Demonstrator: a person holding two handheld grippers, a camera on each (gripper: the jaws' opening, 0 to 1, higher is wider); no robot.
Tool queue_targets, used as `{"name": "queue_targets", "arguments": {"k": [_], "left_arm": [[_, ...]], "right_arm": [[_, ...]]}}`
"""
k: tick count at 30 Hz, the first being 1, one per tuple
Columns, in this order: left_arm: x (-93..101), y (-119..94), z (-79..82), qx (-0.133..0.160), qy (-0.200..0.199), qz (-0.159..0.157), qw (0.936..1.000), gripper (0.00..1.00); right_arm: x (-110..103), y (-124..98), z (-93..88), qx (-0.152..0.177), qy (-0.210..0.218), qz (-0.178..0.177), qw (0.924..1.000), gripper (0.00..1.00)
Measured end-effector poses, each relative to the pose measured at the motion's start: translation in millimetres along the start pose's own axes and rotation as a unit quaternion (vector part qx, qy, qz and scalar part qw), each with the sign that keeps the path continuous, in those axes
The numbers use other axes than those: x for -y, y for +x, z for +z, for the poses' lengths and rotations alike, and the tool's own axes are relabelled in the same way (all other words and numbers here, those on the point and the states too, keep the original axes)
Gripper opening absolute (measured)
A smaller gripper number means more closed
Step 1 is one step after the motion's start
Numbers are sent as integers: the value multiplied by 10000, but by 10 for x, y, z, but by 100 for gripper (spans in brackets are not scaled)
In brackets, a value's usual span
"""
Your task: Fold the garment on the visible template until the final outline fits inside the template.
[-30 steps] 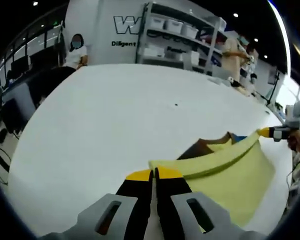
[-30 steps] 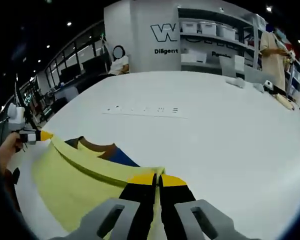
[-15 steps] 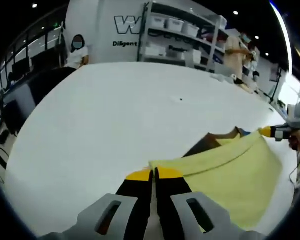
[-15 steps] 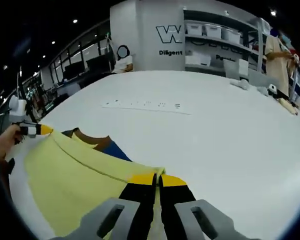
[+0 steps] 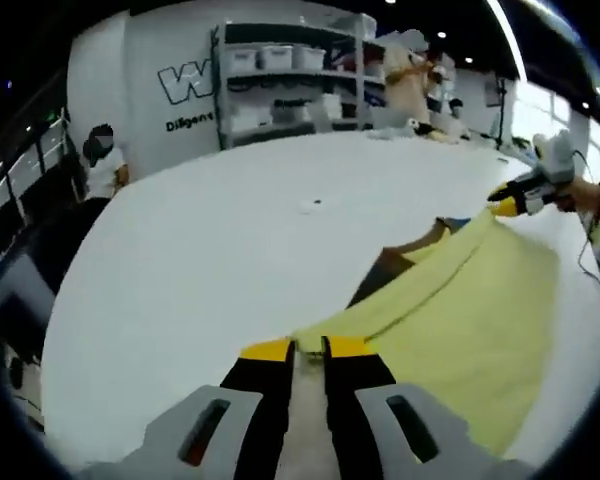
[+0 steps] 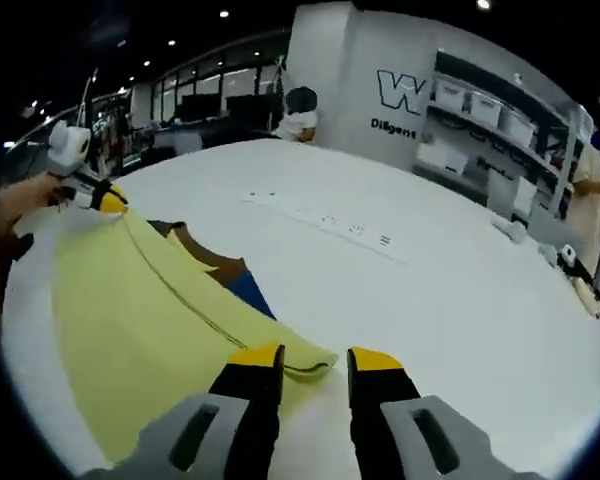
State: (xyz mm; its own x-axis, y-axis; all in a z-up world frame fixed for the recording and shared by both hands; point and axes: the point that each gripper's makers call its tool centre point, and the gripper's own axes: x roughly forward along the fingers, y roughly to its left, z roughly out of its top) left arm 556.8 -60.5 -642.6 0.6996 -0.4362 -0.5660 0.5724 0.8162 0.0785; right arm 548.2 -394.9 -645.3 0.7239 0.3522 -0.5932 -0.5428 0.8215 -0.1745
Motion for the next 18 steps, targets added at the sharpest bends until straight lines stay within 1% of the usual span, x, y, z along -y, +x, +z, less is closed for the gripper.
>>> {"name": "queue_targets", "arguments": {"k": [2, 4, 5, 6, 7, 9, 11, 12, 13, 14, 16, 17, 18], "left_arm": [[12, -13, 22, 44, 374, -97, 9992, 29], [25, -11, 20, 21, 565, -184, 9982, 35], [45, 0, 31, 46, 748, -287, 9968, 36], [58, 7, 28, 47, 894, -334, 9954, 37], [66, 15, 5, -5, 1052, -365, 9938, 37], [67, 39, -52, -158, 1303, -395, 9906, 36], [71, 59, -89, -263, 1333, -410, 9899, 34], [89, 72, -87, -244, 1333, -455, 9897, 34], [108, 89, -90, -229, 1367, -489, 9891, 35], [109, 108, -95, -234, 1391, -470, 9889, 34], [84, 151, -127, -332, 1553, -368, 9866, 32], [92, 158, -91, -241, 1455, -382, 9883, 31], [94, 170, -81, -239, 1462, -379, 9882, 30]], "right_arm": [[-27, -11, 6, 9, -244, 135, 9996, 23], [-22, -11, -13, -47, -362, 185, 9992, 28], [-35, -10, -24, -78, -557, 273, 9980, 29], [-38, -11, -36, -111, -615, 279, 9977, 30], [-66, -7, -37, -103, -756, 370, 9964, 30], [-61, 4, -80, -235, -1023, 385, 9937, 30], [-13, 18, -150, -466, -1178, 309, 9915, 30], [32, 34, -166, -556, -1401, 210, 9884, 29], [27, 49, -166, -555, -1508, 238, 9867, 28], [15, 75, -171, -527, -1453, 260, 9876, 29], [13, 97, -179, -560, -1476, 306, 9870, 29], [16, 106, -173, -554, -1504, 299, 9866, 28], [19, 113, -162, -544, -1559, 289, 9859, 27]]}}
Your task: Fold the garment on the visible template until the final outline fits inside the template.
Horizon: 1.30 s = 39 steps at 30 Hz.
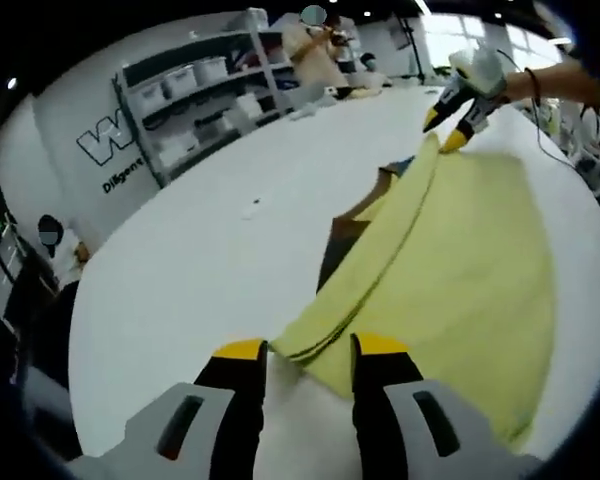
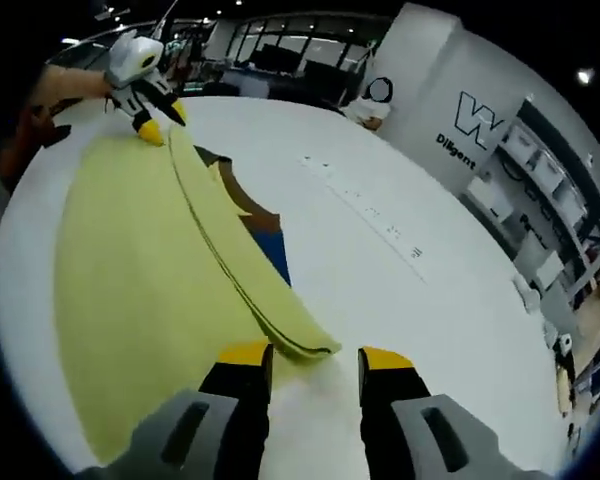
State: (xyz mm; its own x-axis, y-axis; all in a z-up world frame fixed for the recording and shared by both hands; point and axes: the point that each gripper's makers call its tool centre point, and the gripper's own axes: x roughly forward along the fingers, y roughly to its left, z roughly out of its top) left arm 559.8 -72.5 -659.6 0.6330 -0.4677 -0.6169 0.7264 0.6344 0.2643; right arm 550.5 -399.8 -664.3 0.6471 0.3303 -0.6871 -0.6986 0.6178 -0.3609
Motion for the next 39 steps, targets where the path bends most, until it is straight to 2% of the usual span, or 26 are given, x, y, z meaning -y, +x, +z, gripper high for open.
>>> {"name": "queue_targets", "arguments": {"k": [4, 7, 9, 11, 13, 14, 16, 18, 19, 20, 21, 26, 28, 30, 35, 38, 39], "left_arm": [[-62, 64, 46, -21, -82, 192, 9998, 28], [-140, 87, 134, 179, -548, 362, 9977, 26], [-249, 99, 141, 181, -811, 619, 9946, 24], [-288, 122, 135, 174, -1088, 703, 9914, 23], [-312, 142, 122, 137, -1104, 740, 9910, 23], [-335, 143, 71, 11, -1209, 856, 9890, 22], [-345, 162, 31, -37, -1319, 890, 9873, 22], [-354, 154, -25, -124, -1520, 968, 9836, 21], [-350, 153, -64, -167, -1717, 984, 9801, 20], [-355, 148, -87, -195, -1839, 1008, 9776, 20], [-357, 152, -89, -154, -1901, 979, 9767, 20], [-368, 125, -113, -202, -2015, 1024, 9739, 21], [-381, 100, -88, -138, -2129, 1021, 9716, 21], [-388, 70, -58, -65, -2294, 1008, 9681, 24], [-369, -12, 0, 9, -2408, 962, 9658, 31], [-334, -65, 13, -2, -2481, 930, 9643, 39], [-311, -97, 24, 15, -2505, 900, 9639, 41]], "right_arm": [[42, 47, 49, 55, -78, -36, 9999, 22], [117, 78, 171, 428, 519, -111, 9977, 14], [186, 105, 177, 495, 839, -232, 9950, 13], [208, 148, 112, 412, 1395, -261, 9890, 14], [239, 180, 52, 371, 1824, -360, 9819, 13], [240, 189, 41, 383, 1922, -364, 9799, 12], [223, 199, -25, 274, 2251, -394, 9732, 11], [222, 201, -36, 317, 2376, -416, 9700, 12], [220, 198, -74, 241, 2613, -455, 9639, 13], [222, 199, -72, 266, 2670, -451, 9623, 13], [233, 194, -78, 281, 2798, -482, 9584, 14], [237, 181, -69, 321, 3064, -518, 9499, 15], [241, 171, -52, 350, 3216, -514, 9448, 15], [241, 151, -19, 410, 3462, -497, 9360, 19], [209, 76, 88, 544, 3823, -362, 9217, 35], [141, 22, 142, 562, 3947, -271, 9167, 49], [110, 2, 161, 593, 3934, -229, 9171, 54]]}}
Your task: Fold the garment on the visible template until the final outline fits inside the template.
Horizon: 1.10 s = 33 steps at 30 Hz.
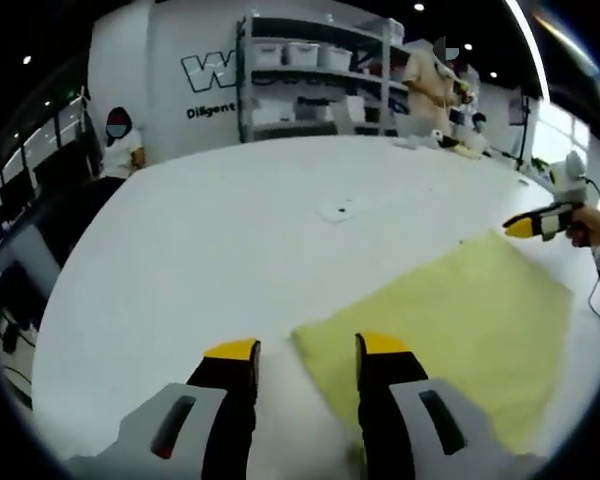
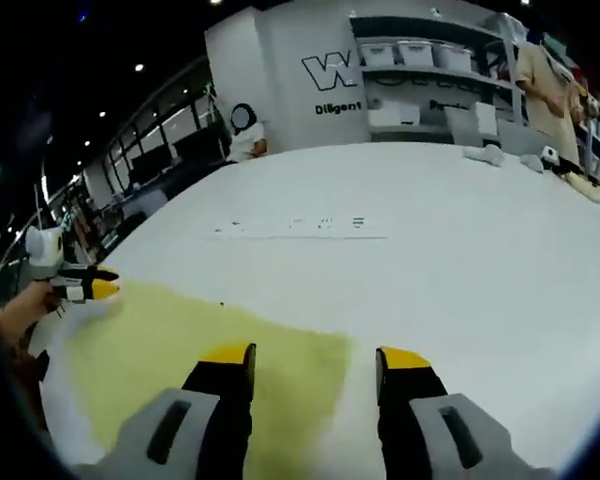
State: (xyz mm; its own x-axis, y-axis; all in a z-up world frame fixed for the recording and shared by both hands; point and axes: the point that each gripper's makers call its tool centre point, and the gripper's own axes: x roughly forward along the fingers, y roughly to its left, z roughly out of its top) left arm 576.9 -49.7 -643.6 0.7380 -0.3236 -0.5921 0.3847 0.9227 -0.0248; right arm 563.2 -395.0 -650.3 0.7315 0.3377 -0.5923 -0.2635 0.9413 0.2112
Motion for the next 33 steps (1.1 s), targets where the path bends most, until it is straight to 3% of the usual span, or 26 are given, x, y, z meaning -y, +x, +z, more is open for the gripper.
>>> {"name": "queue_targets", "arguments": {"k": [6, 12, 22, 33], "left_arm": [[158, -216, -2, 96, -102, -207, 9997, 50], [367, -433, -41, 186, -6, -523, 9985, 56], [584, -744, -160, 232, -62, -727, 9971, 61], [649, -976, -363, 140, 71, -726, 9972, 57]], "right_arm": [[-203, -175, -86, -8, 18, 275, 9996, 70], [-431, -399, -259, -119, -241, 602, 9978, 79], [-619, -732, -492, -158, -324, 876, 9955, 81], [-689, -984, -799, -298, -489, 1028, 9930, 81]]}}
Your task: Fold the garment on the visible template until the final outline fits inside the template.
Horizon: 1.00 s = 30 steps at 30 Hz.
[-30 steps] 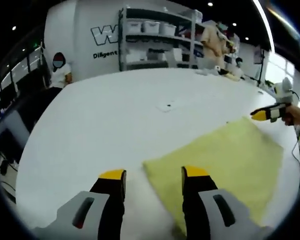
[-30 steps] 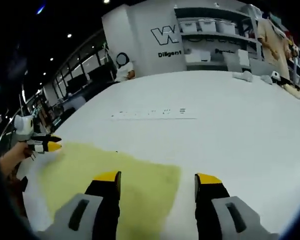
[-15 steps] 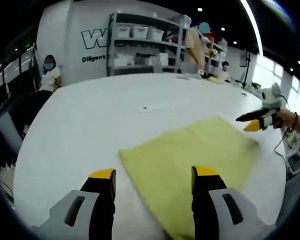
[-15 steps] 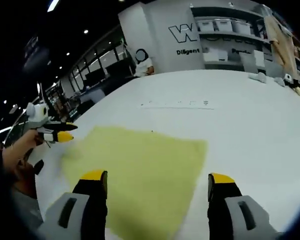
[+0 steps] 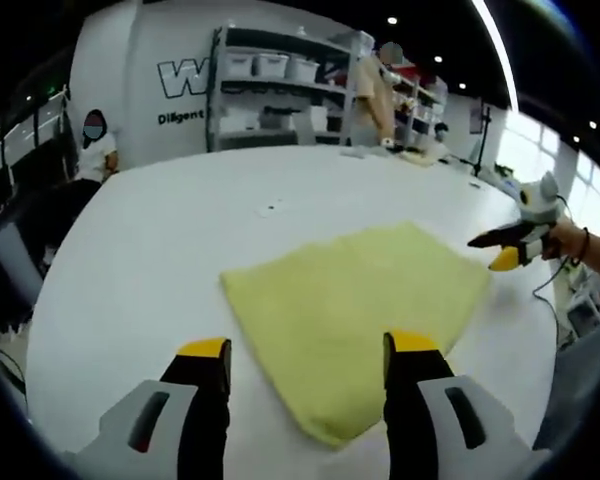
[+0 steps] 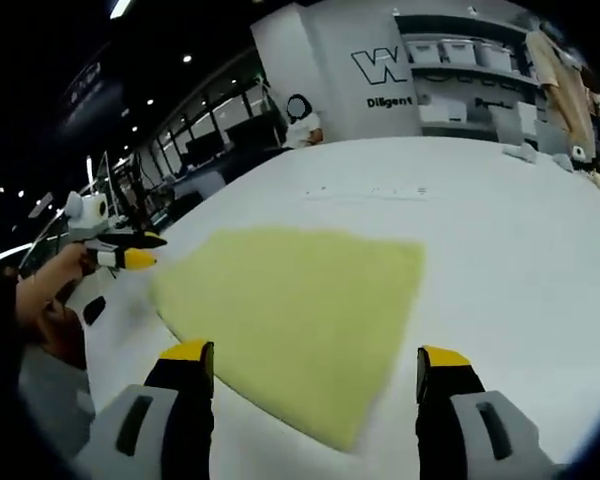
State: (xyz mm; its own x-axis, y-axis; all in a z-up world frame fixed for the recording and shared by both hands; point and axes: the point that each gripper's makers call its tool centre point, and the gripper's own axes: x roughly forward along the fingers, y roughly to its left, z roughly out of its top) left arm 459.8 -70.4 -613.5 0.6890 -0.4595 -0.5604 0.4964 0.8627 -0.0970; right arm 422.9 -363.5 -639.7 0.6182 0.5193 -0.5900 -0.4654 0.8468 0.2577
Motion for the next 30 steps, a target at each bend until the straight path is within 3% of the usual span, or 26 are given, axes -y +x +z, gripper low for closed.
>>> {"name": "queue_targets", "arguments": {"k": [7, 16, 22, 30], "left_arm": [[-23, -133, -140, -72, 29, 44, 10000, 55], [-1, -218, -422, -299, -241, 75, 9992, 46], [50, -249, -588, -497, -421, 84, 9978, 39], [84, -238, -684, -555, -508, 75, 9971, 30]], "right_arm": [[-44, -42, -175, -176, -184, 58, 9997, 77], [-44, -117, -329, -261, -246, 89, 9993, 62], [46, -181, -399, -321, -304, -108, 9990, 41], [69, -191, -446, -338, -439, -161, 9983, 25]]}}
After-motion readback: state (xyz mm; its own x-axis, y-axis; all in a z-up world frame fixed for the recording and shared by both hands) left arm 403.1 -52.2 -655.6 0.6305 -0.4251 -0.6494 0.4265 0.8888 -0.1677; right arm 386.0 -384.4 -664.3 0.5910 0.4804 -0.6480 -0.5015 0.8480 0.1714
